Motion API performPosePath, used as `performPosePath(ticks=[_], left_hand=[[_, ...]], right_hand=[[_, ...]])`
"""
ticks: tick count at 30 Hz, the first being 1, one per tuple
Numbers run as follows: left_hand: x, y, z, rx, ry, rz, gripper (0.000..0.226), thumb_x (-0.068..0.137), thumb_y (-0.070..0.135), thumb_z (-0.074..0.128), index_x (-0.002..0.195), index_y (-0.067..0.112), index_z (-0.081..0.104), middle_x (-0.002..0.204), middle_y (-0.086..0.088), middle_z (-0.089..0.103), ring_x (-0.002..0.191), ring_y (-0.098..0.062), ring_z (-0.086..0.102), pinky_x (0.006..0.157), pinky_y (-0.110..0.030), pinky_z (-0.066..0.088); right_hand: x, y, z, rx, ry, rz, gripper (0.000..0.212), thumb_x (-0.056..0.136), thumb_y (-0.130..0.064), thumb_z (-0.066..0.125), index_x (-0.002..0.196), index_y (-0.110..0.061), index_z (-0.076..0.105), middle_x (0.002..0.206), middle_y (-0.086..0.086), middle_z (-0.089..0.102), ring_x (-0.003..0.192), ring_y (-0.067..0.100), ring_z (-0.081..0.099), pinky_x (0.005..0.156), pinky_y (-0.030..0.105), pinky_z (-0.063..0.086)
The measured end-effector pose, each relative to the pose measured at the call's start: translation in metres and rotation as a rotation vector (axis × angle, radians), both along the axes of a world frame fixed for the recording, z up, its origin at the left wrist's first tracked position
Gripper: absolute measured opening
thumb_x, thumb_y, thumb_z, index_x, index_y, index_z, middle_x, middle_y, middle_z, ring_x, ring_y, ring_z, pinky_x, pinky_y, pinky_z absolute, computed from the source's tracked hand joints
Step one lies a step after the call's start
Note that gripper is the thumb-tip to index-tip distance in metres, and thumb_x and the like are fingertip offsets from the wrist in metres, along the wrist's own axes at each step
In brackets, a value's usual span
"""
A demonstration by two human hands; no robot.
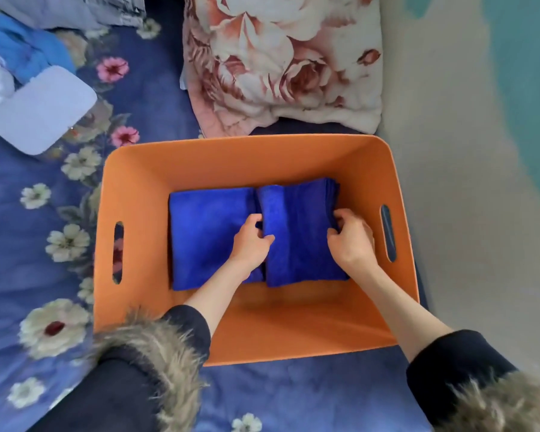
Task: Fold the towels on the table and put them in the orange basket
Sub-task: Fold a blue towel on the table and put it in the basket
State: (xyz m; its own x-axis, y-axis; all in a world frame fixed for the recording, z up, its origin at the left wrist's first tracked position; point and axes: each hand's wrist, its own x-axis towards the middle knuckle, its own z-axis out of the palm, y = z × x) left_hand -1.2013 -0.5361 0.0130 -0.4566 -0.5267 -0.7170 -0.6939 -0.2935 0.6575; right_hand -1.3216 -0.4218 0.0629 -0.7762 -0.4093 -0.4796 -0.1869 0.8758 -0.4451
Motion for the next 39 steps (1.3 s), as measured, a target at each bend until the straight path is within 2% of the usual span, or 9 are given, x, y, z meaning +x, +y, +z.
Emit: performPosePath(ticks=[6, 11, 14, 16, 18, 21, 27, 35, 39], left_hand=[[-0.001, -0.002, -0.009, -0.117, -0.015, -0.083, 0.041, 0.092, 0.013, 0.054, 0.13, 0.019, 0.04, 0.085, 0.005, 0.05, 0.084, -0.017, 0.054, 0.079, -0.039, 0.053], [0.002, 0.004, -0.006, -0.411, -0.107, -0.297, 0.052, 0.093, 0.018, 0.053, 0.139, 0.017, 0.028, 0.125, -0.008, 0.046, 0.107, -0.029, 0.051, 0.08, -0.038, 0.044], [0.002, 0.005, -0.002, -0.734, -0.174, -0.546, 0.064, 0.093, 0.024, 0.053, 0.145, 0.016, 0.018, 0.136, -0.011, 0.034, 0.114, -0.029, 0.043, 0.083, -0.037, 0.043], [0.003, 0.005, -0.005, -0.912, -0.158, -0.778, 0.075, 0.092, 0.039, 0.052, 0.149, 0.018, 0.008, 0.154, -0.013, 0.011, 0.137, -0.033, 0.019, 0.106, -0.042, 0.028], [0.004, 0.006, -0.012, -0.99, -0.132, -1.039, 0.091, 0.085, 0.061, 0.047, 0.149, 0.021, -0.004, 0.154, -0.01, -0.021, 0.143, -0.032, -0.015, 0.114, -0.05, 0.0], [0.006, -0.002, -0.029, -0.983, -0.177, -1.182, 0.105, 0.073, 0.08, 0.037, 0.144, 0.025, -0.018, 0.145, -0.009, -0.036, 0.136, -0.027, -0.032, 0.11, -0.053, -0.014], [0.01, -0.021, -0.056, -0.983, -0.177, -1.18, 0.102, 0.064, 0.087, 0.022, 0.137, 0.034, -0.027, 0.143, -0.001, -0.04, 0.136, -0.02, -0.033, 0.112, -0.052, -0.012], [-0.001, -0.017, -0.065, -0.931, -0.218, -1.202, 0.103, 0.066, 0.087, 0.025, 0.136, 0.034, -0.028, 0.144, -0.002, -0.039, 0.134, -0.02, -0.035, 0.108, -0.056, -0.016], [-0.009, -0.018, -0.054, -0.846, -0.31, -1.27, 0.104, 0.07, 0.085, 0.032, 0.141, 0.034, -0.025, 0.148, -0.002, -0.036, 0.136, -0.021, -0.034, 0.108, -0.057, -0.016]], right_hand=[[-0.002, -0.011, -0.009, 0.114, 0.076, -0.005, 0.043, 0.091, -0.007, 0.046, 0.133, -0.008, 0.04, 0.128, 0.013, 0.05, 0.112, 0.033, 0.052, 0.08, 0.036, 0.042], [0.008, -0.009, -0.014, 0.248, 0.124, 0.089, 0.059, 0.086, -0.006, 0.056, 0.138, -0.007, 0.028, 0.133, 0.014, 0.042, 0.107, 0.032, 0.054, 0.071, 0.035, 0.043], [0.015, 0.0, -0.019, 0.374, 0.25, 0.355, 0.079, 0.084, -0.012, 0.063, 0.145, -0.006, 0.013, 0.145, 0.015, 0.026, 0.126, 0.029, 0.041, 0.091, 0.032, 0.044], [0.014, 0.001, -0.024, 0.48, 0.345, 0.601, 0.079, 0.089, -0.016, 0.056, 0.147, -0.004, 0.002, 0.153, 0.017, 0.011, 0.14, 0.03, 0.018, 0.111, 0.034, 0.026], [0.009, -0.002, -0.029, 0.628, 0.402, 0.817, 0.083, 0.092, -0.022, 0.051, 0.145, -0.002, -0.01, 0.155, 0.019, -0.007, 0.143, 0.032, -0.006, 0.116, 0.041, 0.0], [-0.004, -0.011, -0.04, 0.831, 0.473, 0.98, 0.114, 0.081, -0.038, 0.064, 0.138, -0.004, -0.029, 0.151, 0.022, -0.022, 0.14, 0.035, -0.02, 0.11, 0.049, -0.015], [-0.026, -0.016, -0.068, 0.862, 0.417, 1.037, 0.138, 0.064, -0.068, 0.067, 0.124, -0.013, -0.045, 0.147, 0.024, -0.029, 0.14, 0.038, -0.019, 0.108, 0.048, -0.019], [-0.032, -0.022, -0.082, 0.84, 0.354, 1.067, 0.143, 0.061, -0.064, 0.072, 0.128, -0.009, -0.042, 0.147, 0.027, -0.027, 0.139, 0.039, -0.02, 0.109, 0.047, -0.018], [-0.032, -0.024, -0.071, 0.767, 0.278, 1.019, 0.131, 0.07, -0.049, 0.074, 0.139, -0.013, -0.031, 0.151, 0.022, -0.023, 0.141, 0.036, -0.016, 0.113, 0.043, -0.012]])
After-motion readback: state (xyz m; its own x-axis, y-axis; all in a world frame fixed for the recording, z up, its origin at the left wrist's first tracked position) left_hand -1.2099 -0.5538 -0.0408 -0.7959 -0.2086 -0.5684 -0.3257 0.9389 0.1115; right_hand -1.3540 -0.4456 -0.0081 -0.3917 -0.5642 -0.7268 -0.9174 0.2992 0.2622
